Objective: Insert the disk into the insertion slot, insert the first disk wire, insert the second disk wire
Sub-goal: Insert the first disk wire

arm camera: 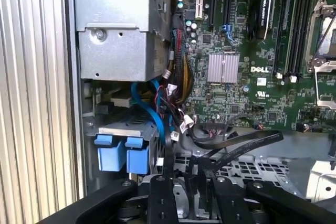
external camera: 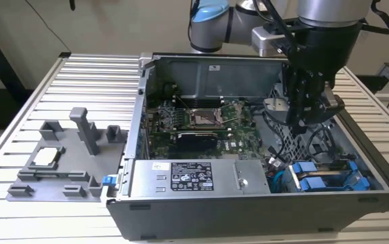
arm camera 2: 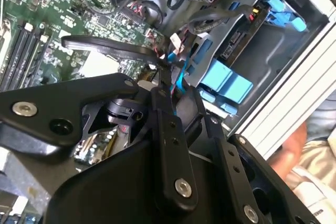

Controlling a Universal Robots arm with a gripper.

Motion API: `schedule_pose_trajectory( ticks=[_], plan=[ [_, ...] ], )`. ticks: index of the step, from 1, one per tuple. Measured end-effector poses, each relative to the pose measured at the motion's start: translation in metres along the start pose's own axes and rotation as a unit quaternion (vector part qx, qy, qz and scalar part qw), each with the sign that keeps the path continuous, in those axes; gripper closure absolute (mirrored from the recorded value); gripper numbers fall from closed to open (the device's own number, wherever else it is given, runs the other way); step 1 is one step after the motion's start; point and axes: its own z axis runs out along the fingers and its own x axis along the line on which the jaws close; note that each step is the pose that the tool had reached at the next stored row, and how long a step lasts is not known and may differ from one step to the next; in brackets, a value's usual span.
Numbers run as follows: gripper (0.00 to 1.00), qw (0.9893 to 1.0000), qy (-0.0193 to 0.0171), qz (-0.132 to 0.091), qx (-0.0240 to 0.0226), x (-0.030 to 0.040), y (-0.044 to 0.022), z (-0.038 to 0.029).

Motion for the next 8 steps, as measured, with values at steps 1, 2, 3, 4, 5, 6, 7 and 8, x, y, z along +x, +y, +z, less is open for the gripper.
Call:
schedule_pose_trajectory(
  ticks=[1, 2, 3, 4, 5, 6, 7, 8],
  plan=[
    [0.67, 1.0000, -0.0001, -0.005, 0.0030, -0.0009, 0.0000, 0.0003],
    [0.67, 1.0000, -0.0003, -0.008, 0.0063, -0.0022, 0.0000, 0.0005],
    [0.67, 0.9999, -0.0003, -0.009, 0.0081, -0.0033, 0.0001, 0.0004],
    [0.67, 0.9999, -0.0002, -0.010, 0.0087, -0.0038, 0.0001, 0.0004],
    [0.67, 0.9999, -0.0002, -0.010, 0.0087, -0.0038, 0.0000, 0.0004],
    [0.67, 0.9999, -0.0003, -0.010, 0.0088, -0.0038, 0.0000, 0.0004],
    [0.67, 0.9999, -0.0002, -0.010, 0.0088, -0.0038, 0.0000, 0.0004],
    [0.67, 0.9999, -0.0002, -0.010, 0.0088, -0.0038, 0.0001, 0.0004]
  ],
)
